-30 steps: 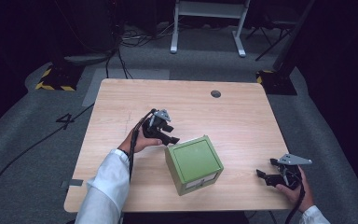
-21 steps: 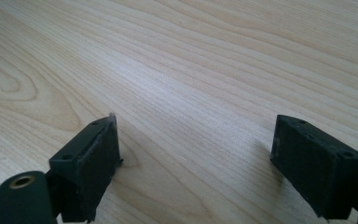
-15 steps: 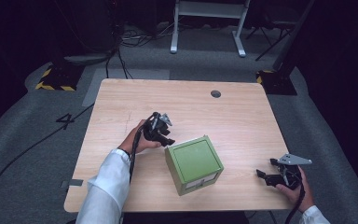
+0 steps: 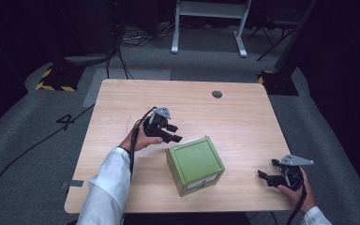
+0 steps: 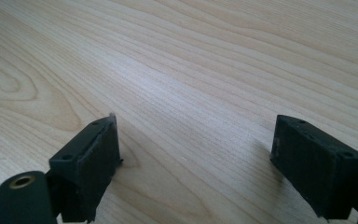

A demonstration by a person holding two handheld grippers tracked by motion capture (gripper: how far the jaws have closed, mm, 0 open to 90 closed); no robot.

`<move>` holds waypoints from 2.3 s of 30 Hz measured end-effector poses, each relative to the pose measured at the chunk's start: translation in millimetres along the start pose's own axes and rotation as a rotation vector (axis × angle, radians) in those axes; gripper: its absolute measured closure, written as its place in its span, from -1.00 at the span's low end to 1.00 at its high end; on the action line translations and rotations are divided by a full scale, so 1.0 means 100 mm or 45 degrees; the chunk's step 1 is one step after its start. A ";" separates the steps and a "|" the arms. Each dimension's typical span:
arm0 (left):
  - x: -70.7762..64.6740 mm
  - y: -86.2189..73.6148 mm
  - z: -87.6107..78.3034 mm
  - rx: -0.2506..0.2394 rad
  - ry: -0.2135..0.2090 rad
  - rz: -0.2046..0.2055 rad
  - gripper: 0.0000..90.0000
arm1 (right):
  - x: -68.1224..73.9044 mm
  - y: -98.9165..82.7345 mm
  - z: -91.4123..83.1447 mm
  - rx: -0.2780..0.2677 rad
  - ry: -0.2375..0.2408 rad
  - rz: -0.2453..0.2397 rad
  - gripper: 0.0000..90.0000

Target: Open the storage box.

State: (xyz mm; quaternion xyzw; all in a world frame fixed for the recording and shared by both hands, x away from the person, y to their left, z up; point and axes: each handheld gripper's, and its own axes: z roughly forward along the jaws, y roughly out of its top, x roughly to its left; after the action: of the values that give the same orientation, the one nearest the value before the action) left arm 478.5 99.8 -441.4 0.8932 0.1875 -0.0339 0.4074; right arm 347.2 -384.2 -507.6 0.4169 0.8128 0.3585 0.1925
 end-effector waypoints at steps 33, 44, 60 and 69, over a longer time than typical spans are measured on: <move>0.33 -0.18 -0.12 0.047 0.172 -0.055 0.36 | 0.00 0.00 0.00 0.000 0.000 0.000 -0.66; 0.40 -0.21 -0.23 0.041 0.222 -0.082 0.37 | 0.00 0.00 0.00 0.000 0.000 0.001 -0.66; 0.38 -0.15 -0.49 -0.009 0.344 -0.070 0.31 | 0.00 0.00 0.00 -0.001 0.000 -0.002 -0.66; 0.33 -0.17 -0.66 -0.007 0.429 -0.056 0.29 | 0.00 0.00 0.00 0.000 -0.001 0.000 -0.66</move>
State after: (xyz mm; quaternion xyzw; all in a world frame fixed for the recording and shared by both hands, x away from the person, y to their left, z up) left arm 497.3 168.6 -416.7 0.8807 0.2727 0.1079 0.3719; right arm 347.2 -384.1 -507.6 0.4171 0.8126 0.3584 0.1927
